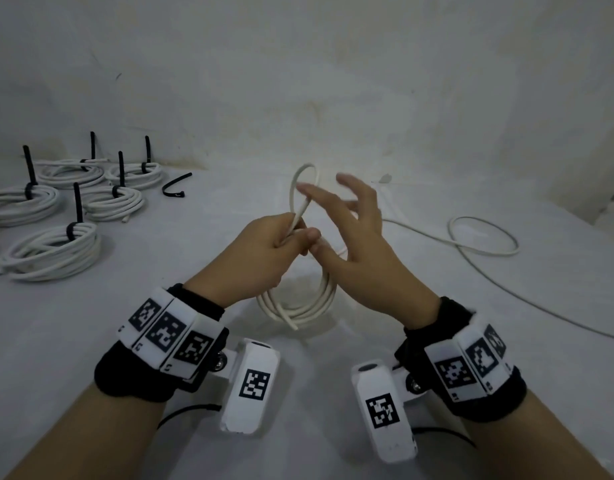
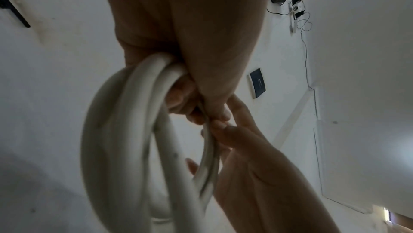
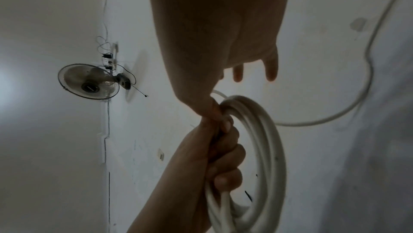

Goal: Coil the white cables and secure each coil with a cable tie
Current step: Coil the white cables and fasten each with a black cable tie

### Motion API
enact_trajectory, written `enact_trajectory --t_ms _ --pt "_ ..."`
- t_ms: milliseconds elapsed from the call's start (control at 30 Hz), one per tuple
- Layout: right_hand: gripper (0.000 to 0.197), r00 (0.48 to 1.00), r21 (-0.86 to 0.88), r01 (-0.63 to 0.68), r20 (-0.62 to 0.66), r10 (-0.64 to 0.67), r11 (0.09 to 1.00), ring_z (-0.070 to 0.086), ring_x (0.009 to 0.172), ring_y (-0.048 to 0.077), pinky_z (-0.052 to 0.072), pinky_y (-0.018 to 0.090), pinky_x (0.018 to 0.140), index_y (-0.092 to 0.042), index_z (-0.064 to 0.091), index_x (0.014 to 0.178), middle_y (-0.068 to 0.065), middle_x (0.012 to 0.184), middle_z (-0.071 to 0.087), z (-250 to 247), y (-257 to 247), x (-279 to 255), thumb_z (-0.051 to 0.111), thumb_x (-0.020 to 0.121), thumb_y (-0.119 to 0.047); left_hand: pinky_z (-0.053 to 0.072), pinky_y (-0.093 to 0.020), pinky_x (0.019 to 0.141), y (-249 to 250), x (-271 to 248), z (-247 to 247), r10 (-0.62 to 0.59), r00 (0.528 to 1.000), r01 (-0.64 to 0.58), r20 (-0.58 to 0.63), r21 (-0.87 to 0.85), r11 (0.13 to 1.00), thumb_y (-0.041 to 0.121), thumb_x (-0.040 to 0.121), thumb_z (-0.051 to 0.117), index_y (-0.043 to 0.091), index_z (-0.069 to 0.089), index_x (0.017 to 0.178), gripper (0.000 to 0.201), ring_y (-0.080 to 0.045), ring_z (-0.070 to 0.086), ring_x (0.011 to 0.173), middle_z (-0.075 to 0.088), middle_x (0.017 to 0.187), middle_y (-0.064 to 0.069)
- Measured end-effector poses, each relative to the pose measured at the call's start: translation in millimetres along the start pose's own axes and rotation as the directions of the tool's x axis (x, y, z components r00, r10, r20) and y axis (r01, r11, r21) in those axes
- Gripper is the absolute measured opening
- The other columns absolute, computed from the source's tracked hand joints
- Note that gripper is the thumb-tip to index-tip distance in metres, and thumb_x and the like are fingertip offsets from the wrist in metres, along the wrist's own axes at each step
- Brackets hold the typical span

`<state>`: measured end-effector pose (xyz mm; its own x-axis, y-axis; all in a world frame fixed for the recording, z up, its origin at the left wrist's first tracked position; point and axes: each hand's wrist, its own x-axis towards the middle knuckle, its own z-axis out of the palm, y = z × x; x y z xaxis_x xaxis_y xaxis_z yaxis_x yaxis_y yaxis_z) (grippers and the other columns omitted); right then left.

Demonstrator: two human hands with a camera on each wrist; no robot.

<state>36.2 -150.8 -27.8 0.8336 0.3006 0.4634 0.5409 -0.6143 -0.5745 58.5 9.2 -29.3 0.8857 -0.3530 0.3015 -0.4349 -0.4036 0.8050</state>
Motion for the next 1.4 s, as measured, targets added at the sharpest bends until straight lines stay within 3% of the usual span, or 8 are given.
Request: enact_trajectory --t_ms 133,267,367,433,667,800,1033,1400 --pt "0.035 0.992 -0.327 0.063 -0.085 -0.096 0.943 0.006 0.144 0.019 0.018 0.047 0.112 -0.032 0.048 0.121 -0.012 0.156 0.021 -9 3 0 0.056 0.088 -0.042 0.039 -0.019 0.041 1 0 1 0.04 0.999 -0.041 -0.025 -0.021 0.999 0.032 0.096 0.047 0.017 0.055 0.074 0.027 -0.003 0.043 0.037 0.049 0.043 0.014" --pt "0.032 0.999 -0.329 0.004 -0.041 -0.019 0.944 0.047 0.119 0.007 0.003 0.056 0.115 -0.024 0.048 0.112 -0.015 0.111 0.055 -15 4 0 0.063 0.086 -0.036 0.04 -0.02 0.041 0 4 1 0.051 0.982 -0.064 -0.183 -0.068 0.996 0.033 0.097 0.045 0.015 0.054 0.073 0.032 -0.006 0.047 0.036 0.048 0.042 0.008" --pt "0.025 0.995 -0.253 0.075 -0.05 -0.091 0.965 0.051 0.083 0.002 0.026 0.047 0.112 -0.021 0.048 0.106 -0.013 0.088 0.057 -14 3 0 0.063 0.087 -0.024 0.041 -0.022 0.042 -2 4 3 0.036 0.967 -0.074 -0.252 -0.146 0.986 0.035 0.098 0.042 0.011 0.055 0.075 0.035 -0.009 0.048 0.035 0.045 0.044 0.004" --pt "0.022 0.992 -0.184 0.08 -0.077 -0.095 0.98 0.054 0.072 0.01 0.048 0.036 0.083 -0.018 0.05 0.107 -0.009 0.076 0.058 -13 2 1 0.061 0.088 -0.019 0.042 -0.025 0.044 -1 5 5 0.036 0.967 -0.088 -0.254 -0.198 0.976 0.037 0.097 0.041 0.011 0.054 0.076 0.036 -0.009 0.046 0.036 0.044 0.045 0.005" --pt "0.003 0.985 0.219 -0.014 -0.167 0.052 0.976 0.063 0.065 0.008 0.051 0.021 0.063 -0.012 0.058 0.096 -0.005 0.071 0.068 -10 3 4 0.057 0.094 -0.014 0.045 -0.019 0.05 5 4 -7 0.059 0.983 -0.113 -0.172 -0.32 0.941 0.042 0.083 0.048 0.013 0.059 0.087 0.031 -0.01 0.051 0.046 0.049 0.047 0.006" --pt "0.009 0.988 0.533 -0.062 -0.087 0.127 0.844 0.068 0.072 0.017 0.054 0.028 0.068 -0.009 0.059 0.096 -0.002 0.068 0.065 -8 3 5 0.05 0.097 -0.009 0.057 -0.04 0.059 3 4 -7 0.062 0.977 -0.128 -0.203 -0.328 0.936 0.031 0.091 0.051 0.02 0.055 0.103 0.017 -0.013 0.058 0.052 0.058 0.061 0.005" --pt "0.017 0.965 0.912 -0.232 0.172 0.2 0.337 0.043 0.046 0.009 0.041 0.032 0.076 -0.004 0.051 0.097 -0.005 0.055 0.043 2 -2 6 0.041 0.096 -0.018 0.052 -0.034 0.051 7 2 -2 0.113 0.952 -0.195 -0.285 -0.28 0.94 0.017 0.102 0.039 0.016 0.058 0.113 0.022 -0.018 0.057 0.046 0.069 0.087 -0.001" --pt "0.048 0.95 0.952 -0.255 0.214 0.228 0.17 0.033 0.042 0.009 0.047 0.026 0.058 -0.005 0.058 0.091 -0.004 0.051 0.034 3 -1 8 0.024 0.102 -0.037 0.05 -0.021 0.055 7 3 -2 -0.1 0.991 0.026 -0.084 -0.625 0.78 0.042 0.09 0.042 0.004 0.058 0.094 0.041 -0.008 0.044 0.046 0.043 0.052 0.005"
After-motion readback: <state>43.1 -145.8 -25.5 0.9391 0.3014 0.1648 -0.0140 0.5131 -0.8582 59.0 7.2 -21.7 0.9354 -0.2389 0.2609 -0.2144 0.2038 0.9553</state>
